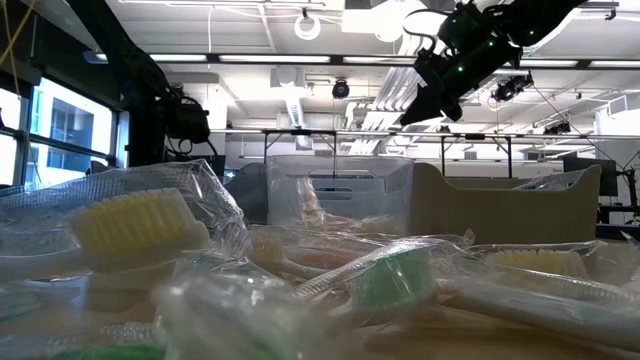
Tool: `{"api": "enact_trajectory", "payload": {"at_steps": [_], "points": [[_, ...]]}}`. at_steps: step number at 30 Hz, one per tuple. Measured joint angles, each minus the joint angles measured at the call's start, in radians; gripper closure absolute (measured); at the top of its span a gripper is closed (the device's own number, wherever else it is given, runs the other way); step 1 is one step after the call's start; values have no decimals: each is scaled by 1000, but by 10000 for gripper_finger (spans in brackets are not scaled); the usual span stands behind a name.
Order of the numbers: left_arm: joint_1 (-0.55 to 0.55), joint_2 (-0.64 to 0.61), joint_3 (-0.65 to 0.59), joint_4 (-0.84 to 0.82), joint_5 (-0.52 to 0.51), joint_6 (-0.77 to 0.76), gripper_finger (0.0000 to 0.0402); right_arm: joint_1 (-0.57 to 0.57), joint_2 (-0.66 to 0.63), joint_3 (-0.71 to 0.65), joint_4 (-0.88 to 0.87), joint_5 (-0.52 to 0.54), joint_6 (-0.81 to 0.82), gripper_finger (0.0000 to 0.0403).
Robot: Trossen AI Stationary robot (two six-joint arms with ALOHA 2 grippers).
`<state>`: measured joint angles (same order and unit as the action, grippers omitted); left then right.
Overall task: Pick & Place Toothbrushes
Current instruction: Put the orange toothbrush into the transparent bin
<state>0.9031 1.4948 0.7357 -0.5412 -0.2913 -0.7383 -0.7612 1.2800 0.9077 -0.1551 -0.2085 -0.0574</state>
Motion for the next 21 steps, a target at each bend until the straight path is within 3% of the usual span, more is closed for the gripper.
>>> {"api": "enact_trajectory", "payload": {"at_steps": [6,14,21], "points": [[0,-1,0,18,0,8,393,0,0,0,0,0,0,401],[0,-1,18,148,52,86,391,0,0,0,0,0,0,401],[0,-1,143,155,50,238,401,0,0,0,-12,0,0,401]]}}
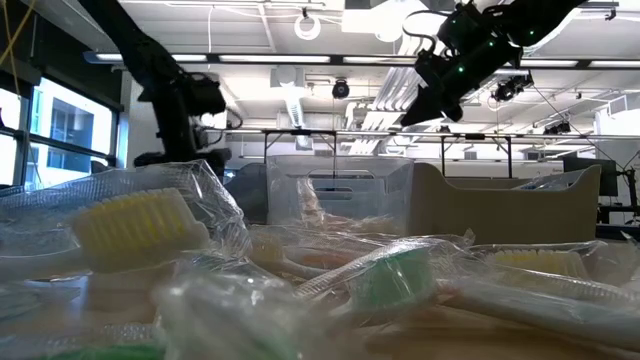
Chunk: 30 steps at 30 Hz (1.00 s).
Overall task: Pick & Place Toothbrushes
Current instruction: Put the orange toothbrush into the transparent bin
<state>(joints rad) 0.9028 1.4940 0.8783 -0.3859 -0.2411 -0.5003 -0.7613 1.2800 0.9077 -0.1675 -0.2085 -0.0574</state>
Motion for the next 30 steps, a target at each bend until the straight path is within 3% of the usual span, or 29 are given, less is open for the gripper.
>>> {"api": "enact_trajectory", "payload": {"at_steps": [6,13,17,20,30], "points": [[0,0,154,-18,45,136,401,0,0,0,-6,0,0,401],[0,0,287,-17,320,296,401,0,0,0,-7,31,-1,401],[-12,0,315,-1,521,337,401,-1,0,0,-15,104,-28,401],[-49,0,315,8,599,342,401,-1,0,0,-22,132,-48,401],[-278,0,315,62,633,286,401,-1,0,0,-55,129,-58,401]]}}
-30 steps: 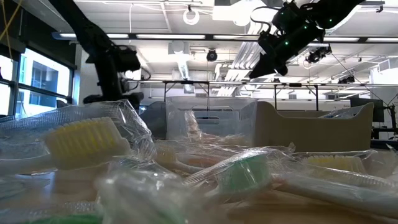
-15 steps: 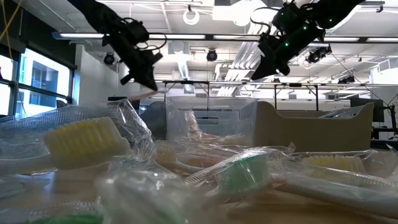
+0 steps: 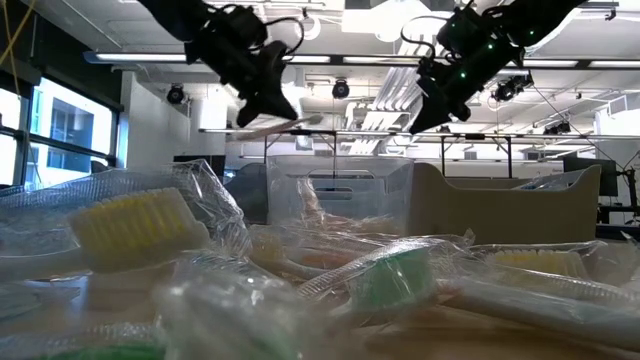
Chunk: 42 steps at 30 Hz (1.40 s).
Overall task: Pick & Place Toothbrushes
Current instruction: Put the orange toothbrush into the transparent bin
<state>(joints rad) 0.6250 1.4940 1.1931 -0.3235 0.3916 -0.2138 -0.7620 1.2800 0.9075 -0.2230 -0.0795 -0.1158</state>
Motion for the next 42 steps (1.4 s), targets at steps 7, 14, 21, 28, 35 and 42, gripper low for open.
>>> {"api": "enact_trajectory", "payload": {"at_steps": [7,14,21,28,35,42], "points": [[-180,0,0,35,-121,-94,401,-7,-1,0,-11,0,-21,401],[-341,0,-13,29,-318,-238,401,-72,-12,0,-42,-1,-21,401],[-509,0,-17,50,-504,-373,401,-138,-12,0,-42,-1,-21,401],[-648,31,-18,100,-762,-449,401,-164,-12,0,-42,-65,-19,401],[-673,137,-18,192,-863,-449,401,-163,-12,0,-39,-135,-19,401],[-672,215,-18,222,-931,-505,401,-163,-12,0,-45,-139,-20,401]]}}
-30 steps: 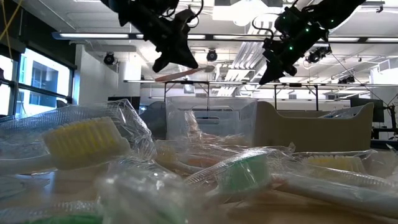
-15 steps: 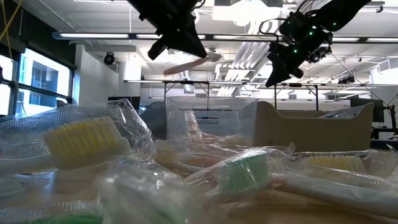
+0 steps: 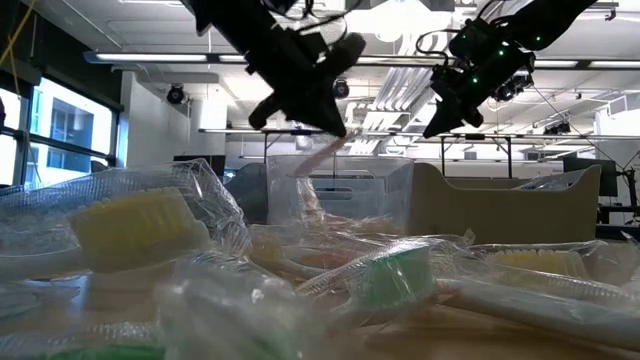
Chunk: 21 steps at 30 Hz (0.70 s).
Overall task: Pick & Place Toothbrushes
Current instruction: Put the orange toothbrush into the transparent bin
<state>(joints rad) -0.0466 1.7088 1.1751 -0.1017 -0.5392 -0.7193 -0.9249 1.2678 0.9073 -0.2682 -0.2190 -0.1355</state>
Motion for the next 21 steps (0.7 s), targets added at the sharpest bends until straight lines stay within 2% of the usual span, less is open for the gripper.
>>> {"api": "enact_trajectory", "payload": {"at_steps": [10,21], "points": [[-39,92,-1,3,0,-125,401,0,0,0,-6,1,0,401],[-45,94,-1,-5,33,-169,397,0,0,0,-18,2,-1,401]]}}
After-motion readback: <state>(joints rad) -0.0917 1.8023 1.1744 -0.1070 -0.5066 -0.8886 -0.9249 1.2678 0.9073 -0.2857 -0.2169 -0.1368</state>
